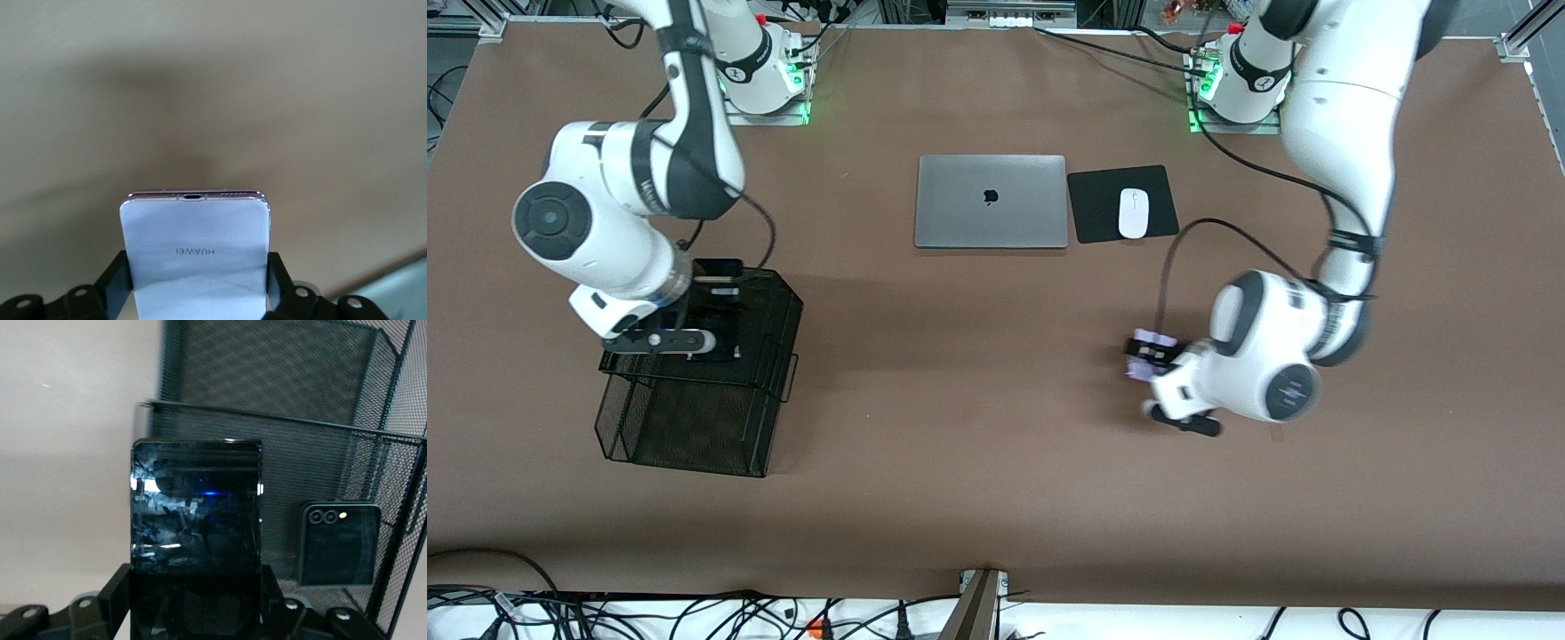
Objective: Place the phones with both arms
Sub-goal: 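Carry the tall phone into the basket while the left gripper carries the white phone, then release the tall phone in the basket while the left gripper sets down the white phone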
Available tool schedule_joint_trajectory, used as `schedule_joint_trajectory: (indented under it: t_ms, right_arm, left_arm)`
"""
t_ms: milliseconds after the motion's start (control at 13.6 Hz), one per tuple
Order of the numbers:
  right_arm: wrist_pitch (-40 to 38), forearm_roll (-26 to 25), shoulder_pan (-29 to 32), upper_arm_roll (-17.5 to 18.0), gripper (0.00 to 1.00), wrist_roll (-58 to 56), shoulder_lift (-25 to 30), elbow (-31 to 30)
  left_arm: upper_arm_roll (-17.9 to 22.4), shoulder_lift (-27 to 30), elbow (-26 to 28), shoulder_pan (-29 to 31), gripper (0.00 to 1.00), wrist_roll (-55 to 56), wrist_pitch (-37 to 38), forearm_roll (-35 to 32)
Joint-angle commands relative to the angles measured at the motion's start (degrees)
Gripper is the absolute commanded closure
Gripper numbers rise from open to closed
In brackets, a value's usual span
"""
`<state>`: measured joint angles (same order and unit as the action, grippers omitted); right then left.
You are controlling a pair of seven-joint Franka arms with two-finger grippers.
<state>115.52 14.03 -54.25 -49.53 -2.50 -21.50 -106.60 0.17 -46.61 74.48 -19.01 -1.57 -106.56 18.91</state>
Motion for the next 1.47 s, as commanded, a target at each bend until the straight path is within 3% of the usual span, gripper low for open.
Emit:
schedule_joint_trajectory:
  t_ms: [0, 147, 220, 294, 367, 661, 807, 1028, 1248, 1394]
  right_arm:
    - [6.6, 0.9, -1.2, 0.0, 1.00, -1.2, 0.6, -5.8]
    - [7.6, 1.9, -1.0, 0.0, 1.00, -1.2, -1.3, -5.8]
    - [7.6, 2.6, -0.9, 0.0, 0.70, -1.1, -1.8, -5.6]
    - [7.6, 3.5, -0.7, 0.0, 0.14, -1.1, -2.3, -5.5]
    - [7.4, 4.1, -0.6, 0.0, 0.00, -1.1, -2.5, -5.1]
    - [5.0, 4.0, -0.2, -0.2, 0.00, -1.3, -2.1, -1.9]
    - [-3.2, 3.6, -0.2, -1.1, 0.00, -0.7, -2.0, 4.7]
    - [-14.2, 3.3, -0.2, -2.0, 0.00, 2.1, -2.4, 14.8]
    - [-16.4, 3.5, -2.8, -1.6, 0.00, 8.7, -2.6, 19.5]
    - [-16.3, 4.1, -7.9, -1.0, 0.00, 15.7, -4.7, 21.6]
  left_arm:
    - [0.9, -1.4, 0.9, -7.8, 0.84, 8.8, -8.4, 1.0]
    - [0.9, -4.0, 0.9, -12.7, 0.83, 16.6, -15.9, 0.9]
    - [0.9, -5.3, 1.0, -14.8, 0.77, 17.8, -19.5, 0.5]
    - [0.9, -6.6, 0.9, -16.1, 0.67, 18.3, -23.0, 1.0]
    - [0.9, -7.3, 1.0, -17.4, 0.03, 18.5, -26.4, 1.1]
    - [1.4, -4.9, 1.5, -17.1, 0.00, 19.7, -24.7, 0.8]
    - [3.9, -1.7, 1.5, -16.3, 0.00, 19.5, -17.6, 0.2]
    - [11.0, 5.7, 1.1, -16.1, 0.00, 18.0, -2.3, -4.1]
    - [15.0, 13.9, 0.7, -14.8, 0.00, 12.9, 9.4, -13.5]
    - [16.4, 18.8, 0.5, -8.7, 0.00, 0.9, 14.3, -14.6]
